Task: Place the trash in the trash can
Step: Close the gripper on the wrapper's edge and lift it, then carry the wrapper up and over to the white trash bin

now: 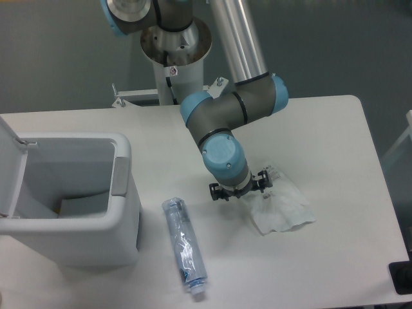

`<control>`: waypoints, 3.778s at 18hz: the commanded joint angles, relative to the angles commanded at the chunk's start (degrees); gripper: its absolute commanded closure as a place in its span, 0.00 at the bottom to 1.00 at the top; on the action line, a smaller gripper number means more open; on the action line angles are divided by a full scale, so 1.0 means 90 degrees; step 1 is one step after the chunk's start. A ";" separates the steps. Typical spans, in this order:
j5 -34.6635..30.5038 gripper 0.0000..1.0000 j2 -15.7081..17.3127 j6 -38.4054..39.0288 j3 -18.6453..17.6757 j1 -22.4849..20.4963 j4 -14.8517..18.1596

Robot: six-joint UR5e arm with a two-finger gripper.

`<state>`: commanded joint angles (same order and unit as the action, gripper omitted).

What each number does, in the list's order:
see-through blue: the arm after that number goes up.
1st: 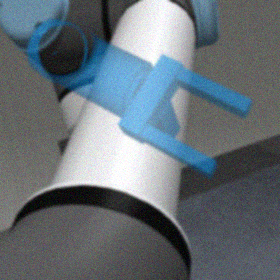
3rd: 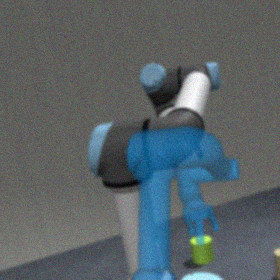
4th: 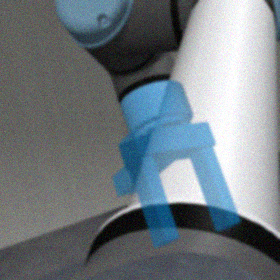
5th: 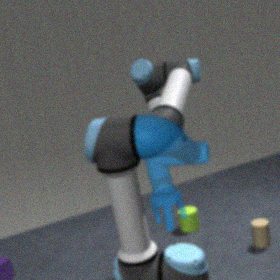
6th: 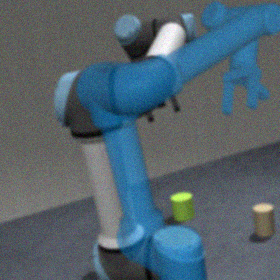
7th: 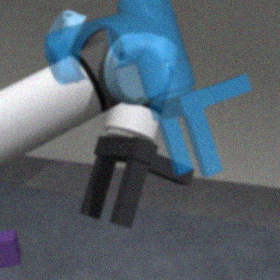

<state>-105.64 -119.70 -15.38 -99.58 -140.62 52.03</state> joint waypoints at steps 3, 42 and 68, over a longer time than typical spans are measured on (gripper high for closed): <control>-0.0029 0.00 -0.0088 0.0019 -0.0029 0.0000 -0.0224; 0.1931 1.00 0.1161 0.0224 0.0370 -0.0517 -0.0205; 0.6006 0.99 0.3271 0.2423 0.1084 0.0849 -0.0273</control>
<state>-51.59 -90.26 6.43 -89.82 -132.98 49.57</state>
